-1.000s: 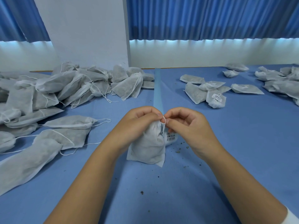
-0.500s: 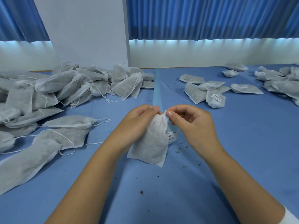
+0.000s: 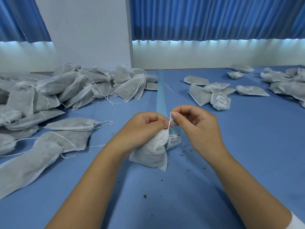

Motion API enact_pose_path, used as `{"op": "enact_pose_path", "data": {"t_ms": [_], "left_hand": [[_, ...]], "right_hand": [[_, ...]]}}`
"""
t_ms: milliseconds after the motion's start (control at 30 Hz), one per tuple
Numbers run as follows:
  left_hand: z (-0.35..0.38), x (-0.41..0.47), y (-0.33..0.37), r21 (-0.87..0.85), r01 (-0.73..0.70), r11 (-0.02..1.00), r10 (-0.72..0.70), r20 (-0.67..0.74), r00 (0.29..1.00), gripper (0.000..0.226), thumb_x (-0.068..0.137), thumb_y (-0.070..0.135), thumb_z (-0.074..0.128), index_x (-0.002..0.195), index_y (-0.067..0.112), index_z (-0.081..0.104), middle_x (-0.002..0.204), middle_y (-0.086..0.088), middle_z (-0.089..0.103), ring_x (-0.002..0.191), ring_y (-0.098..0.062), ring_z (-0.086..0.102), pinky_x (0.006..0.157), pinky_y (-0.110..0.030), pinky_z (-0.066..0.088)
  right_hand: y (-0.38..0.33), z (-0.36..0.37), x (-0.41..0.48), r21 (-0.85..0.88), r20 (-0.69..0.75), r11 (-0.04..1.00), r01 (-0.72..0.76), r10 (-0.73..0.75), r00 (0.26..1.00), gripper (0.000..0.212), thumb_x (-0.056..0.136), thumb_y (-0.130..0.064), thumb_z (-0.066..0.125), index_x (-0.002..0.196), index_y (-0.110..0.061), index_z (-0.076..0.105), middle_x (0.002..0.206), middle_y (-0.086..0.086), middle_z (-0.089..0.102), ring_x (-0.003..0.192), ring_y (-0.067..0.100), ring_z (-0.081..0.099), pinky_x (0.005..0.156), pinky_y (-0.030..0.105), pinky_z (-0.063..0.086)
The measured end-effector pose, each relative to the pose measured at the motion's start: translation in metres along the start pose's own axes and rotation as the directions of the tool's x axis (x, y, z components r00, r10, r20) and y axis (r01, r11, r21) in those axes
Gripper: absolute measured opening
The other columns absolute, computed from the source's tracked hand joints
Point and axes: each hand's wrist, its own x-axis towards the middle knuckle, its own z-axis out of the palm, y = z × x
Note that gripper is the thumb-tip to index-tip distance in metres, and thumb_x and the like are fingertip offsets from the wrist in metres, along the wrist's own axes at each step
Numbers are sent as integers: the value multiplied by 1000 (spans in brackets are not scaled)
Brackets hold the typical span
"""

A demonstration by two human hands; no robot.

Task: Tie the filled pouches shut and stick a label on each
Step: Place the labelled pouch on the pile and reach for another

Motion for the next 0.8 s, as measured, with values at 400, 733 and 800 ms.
{"op": "enact_pose_path", "data": {"t_ms": [400,733,800], "left_hand": [[8,4,-4,69,-56,996,64,-116,991,11,90,25,70,81,23,76,56,-13,54,52,-22,50,61,-31,45],[12,8,-8,209,-114,971,143,-132,981,25,98,24,56,79,31,70,56,2,50,49,-11,39,51,-22,34],[6,9,-9,197,-75,977,108,-159,981,33,98,20,46,78,34,69,59,19,56,50,1,46,49,-9,35]], "right_hand": [[6,-5,8,0,-31,996,-94,93,995,12,97,-7,53,90,-14,59,80,-7,62,75,1,62,66,17,51],[13,-8,12,-82,-161,991,-106,92,983,12,99,-14,52,90,-19,57,75,-16,60,69,-3,60,59,16,50],[14,-11,14,-52,-190,993,-105,93,977,13,100,-15,51,90,-20,57,68,-20,61,68,0,60,60,17,50]]}}
